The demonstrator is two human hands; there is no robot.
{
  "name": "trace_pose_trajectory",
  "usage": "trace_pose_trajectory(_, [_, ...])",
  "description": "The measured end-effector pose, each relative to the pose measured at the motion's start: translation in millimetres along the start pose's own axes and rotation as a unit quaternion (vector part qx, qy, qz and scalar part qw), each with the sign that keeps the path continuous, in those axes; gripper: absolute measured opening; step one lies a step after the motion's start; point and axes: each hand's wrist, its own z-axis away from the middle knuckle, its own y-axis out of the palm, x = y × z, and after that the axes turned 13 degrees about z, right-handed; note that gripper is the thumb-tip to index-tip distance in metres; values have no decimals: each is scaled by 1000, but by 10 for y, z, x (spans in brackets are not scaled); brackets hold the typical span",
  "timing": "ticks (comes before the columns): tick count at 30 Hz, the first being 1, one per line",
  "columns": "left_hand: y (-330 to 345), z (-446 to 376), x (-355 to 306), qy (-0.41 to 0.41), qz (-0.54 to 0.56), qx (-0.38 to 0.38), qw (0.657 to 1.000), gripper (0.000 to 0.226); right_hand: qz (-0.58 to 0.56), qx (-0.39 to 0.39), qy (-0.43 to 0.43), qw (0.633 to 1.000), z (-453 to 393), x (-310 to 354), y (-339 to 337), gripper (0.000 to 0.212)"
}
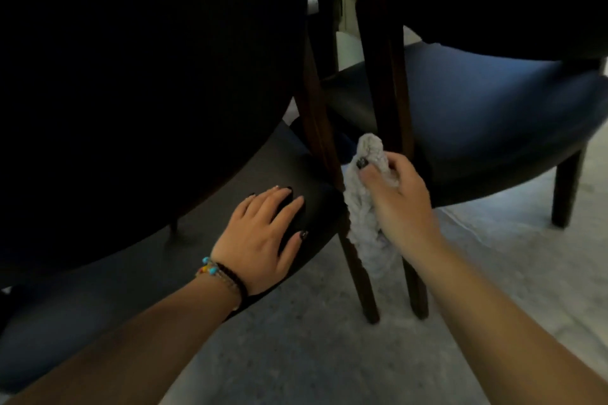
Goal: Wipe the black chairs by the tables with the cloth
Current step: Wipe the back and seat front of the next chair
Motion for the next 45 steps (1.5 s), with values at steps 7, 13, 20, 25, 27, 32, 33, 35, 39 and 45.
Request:
trace_pose_trajectory(7, [15, 12, -86, -11, -43, 8, 999, 57, -125, 6, -4, 992, -711, 6, 329, 23])
trace_pose_trajectory(13, [24, 2, -85, -19, -61, 17, 998, 58, -137, -27, -149, 979, -1255, 654, 312, 21])
trace_pose_trajectory(20, [-12, 8, -128, -24, -68, 25, 997, 58, -116, 190, 44, 974, -1502, 410, 489, 34])
trace_pose_trajectory(25, [-4, 1, -97, -18, -67, 19, 997, 59, -73, 245, 180, 950, -1255, -152, 469, 46])
trace_pose_trajectory(27, [-11, -3, -107, -14, -68, 21, 997, 60, -113, 238, 140, 955, -1344, 43, 472, 36])
trace_pose_trajectory(32, [-7, -3, -107, -11, -65, 18, 998, 59, -170, 216, 46, 960, -1782, 829, 419, 37])
trace_pose_trajectory(33, [-4, -3, -103, -11, -64, 17, 998, 59, -183, 225, 42, 956, -1823, 881, 440, 35])
trace_pose_trajectory(35, [5, -4, -97, -11, -60, 12, 998, 59, -202, 235, 54, 949, -1824, 859, 485, 34])
trace_pose_trajectory(39, [20, -1, -89, -15, -56, 12, 998, 59, -207, 182, 57, 960, -1525, 602, 534, 32])
trace_pose_trajectory(45, [28, 11, -80, -20, -55, 16, 998, 60, 64, 11, -306, 950, -993, 295, 518, 46])
